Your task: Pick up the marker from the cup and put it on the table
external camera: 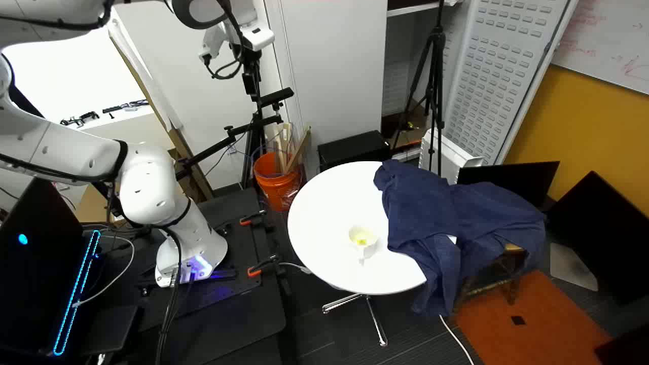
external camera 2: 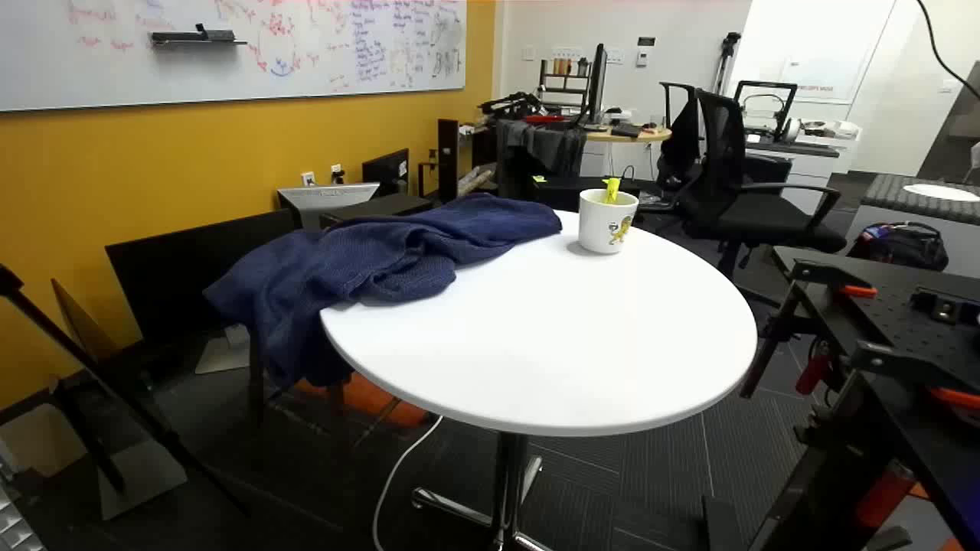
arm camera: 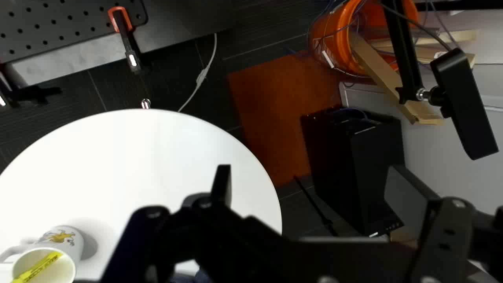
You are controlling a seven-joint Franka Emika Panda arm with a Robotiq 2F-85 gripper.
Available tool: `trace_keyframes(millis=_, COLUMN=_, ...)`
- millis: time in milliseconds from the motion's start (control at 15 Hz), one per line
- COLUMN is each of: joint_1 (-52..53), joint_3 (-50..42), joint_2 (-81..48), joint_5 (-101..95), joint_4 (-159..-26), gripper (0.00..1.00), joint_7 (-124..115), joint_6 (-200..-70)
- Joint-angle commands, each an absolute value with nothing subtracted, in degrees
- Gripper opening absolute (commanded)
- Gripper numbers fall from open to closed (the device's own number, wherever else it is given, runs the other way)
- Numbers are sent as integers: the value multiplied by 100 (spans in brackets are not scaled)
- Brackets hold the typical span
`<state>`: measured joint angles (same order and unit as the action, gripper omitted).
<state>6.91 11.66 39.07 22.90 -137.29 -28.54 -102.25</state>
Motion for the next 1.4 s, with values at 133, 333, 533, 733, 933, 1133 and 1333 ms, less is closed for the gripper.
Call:
trace_keyframes(millis=133, joint_1=597, joint_3=1231, joint_2=3914, joint_5=2331, joint_4=-13710, gripper=100, joint_7=-2813, joint_6=-10188)
trace_keyframes(millis=333, joint_1=597, joint_3=1231, joint_2=3914, joint_5=2331, joint_4=-13710, gripper=100, joint_7=-2813, joint_6=-10189)
trace_keyframes(millis=533, joint_1=485, joint_3=1224, joint_2=3924, joint_5=2293, joint_4=-13693, gripper=100, joint_7=-2894, joint_6=-10368)
trace_keyframes(millis=733, joint_1=293, joint_3=1144, joint_2=3932, joint_5=2302, joint_4=-13658, gripper=100, joint_7=-2979, joint_6=-10650)
trace_keyframes(millis=933, joint_1=73, joint_3=1088, joint_2=3938, joint_5=2285, joint_4=-13670, gripper=100, joint_7=-3073, joint_6=-11013)
trace_keyframes(millis=1133, joint_1=-241, joint_3=1146, joint_2=3913, joint_5=2134, joint_4=-13690, gripper=100, joint_7=-3398, joint_6=-11499)
trace_keyframes(millis=1333, joint_1=-532, joint_3=1190, joint_2=3883, joint_5=1891, joint_4=-13703, gripper=100, joint_7=-3926, joint_6=-11905)
